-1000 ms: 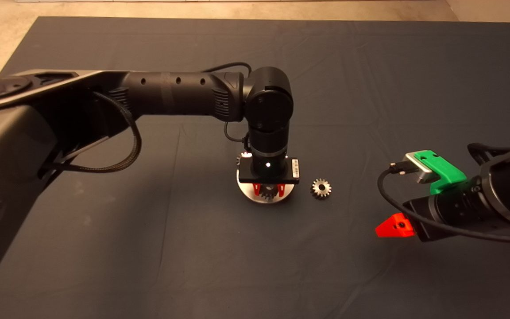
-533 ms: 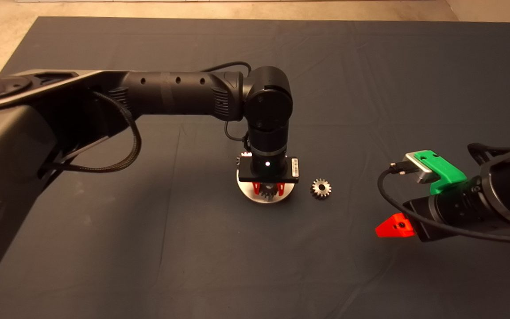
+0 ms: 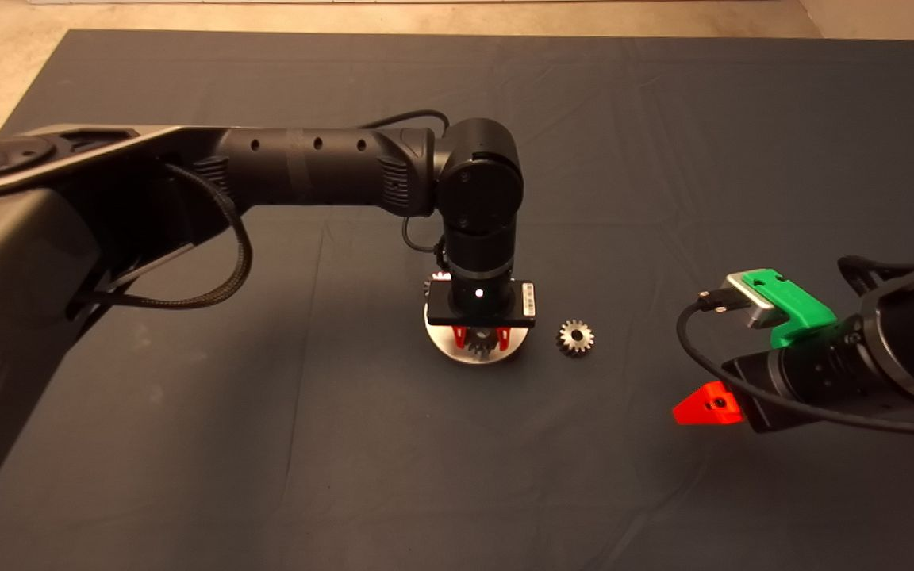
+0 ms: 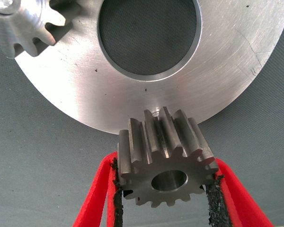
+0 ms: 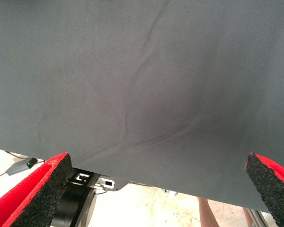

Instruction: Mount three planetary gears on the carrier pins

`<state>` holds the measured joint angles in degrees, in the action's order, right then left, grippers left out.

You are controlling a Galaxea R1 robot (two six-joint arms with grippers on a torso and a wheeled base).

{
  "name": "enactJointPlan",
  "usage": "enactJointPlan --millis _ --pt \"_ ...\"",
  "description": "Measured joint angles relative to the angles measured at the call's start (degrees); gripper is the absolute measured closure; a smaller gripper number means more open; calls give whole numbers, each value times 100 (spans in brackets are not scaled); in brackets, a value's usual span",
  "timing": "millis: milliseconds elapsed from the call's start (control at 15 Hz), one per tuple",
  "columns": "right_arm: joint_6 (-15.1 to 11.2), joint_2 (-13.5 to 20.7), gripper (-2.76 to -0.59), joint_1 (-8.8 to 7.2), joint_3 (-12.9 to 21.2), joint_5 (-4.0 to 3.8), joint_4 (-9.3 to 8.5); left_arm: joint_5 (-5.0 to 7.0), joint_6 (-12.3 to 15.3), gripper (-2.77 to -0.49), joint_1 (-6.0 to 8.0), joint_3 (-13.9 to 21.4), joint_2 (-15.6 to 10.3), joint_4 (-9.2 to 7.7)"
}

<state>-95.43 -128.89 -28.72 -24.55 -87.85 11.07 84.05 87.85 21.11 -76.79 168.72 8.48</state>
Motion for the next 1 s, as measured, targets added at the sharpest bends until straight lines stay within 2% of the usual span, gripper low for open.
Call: enactJointPlan --millis 1000 --pt "0 0 -275 0 0 0 0 -14 -4 -88 -33 69 -35 5"
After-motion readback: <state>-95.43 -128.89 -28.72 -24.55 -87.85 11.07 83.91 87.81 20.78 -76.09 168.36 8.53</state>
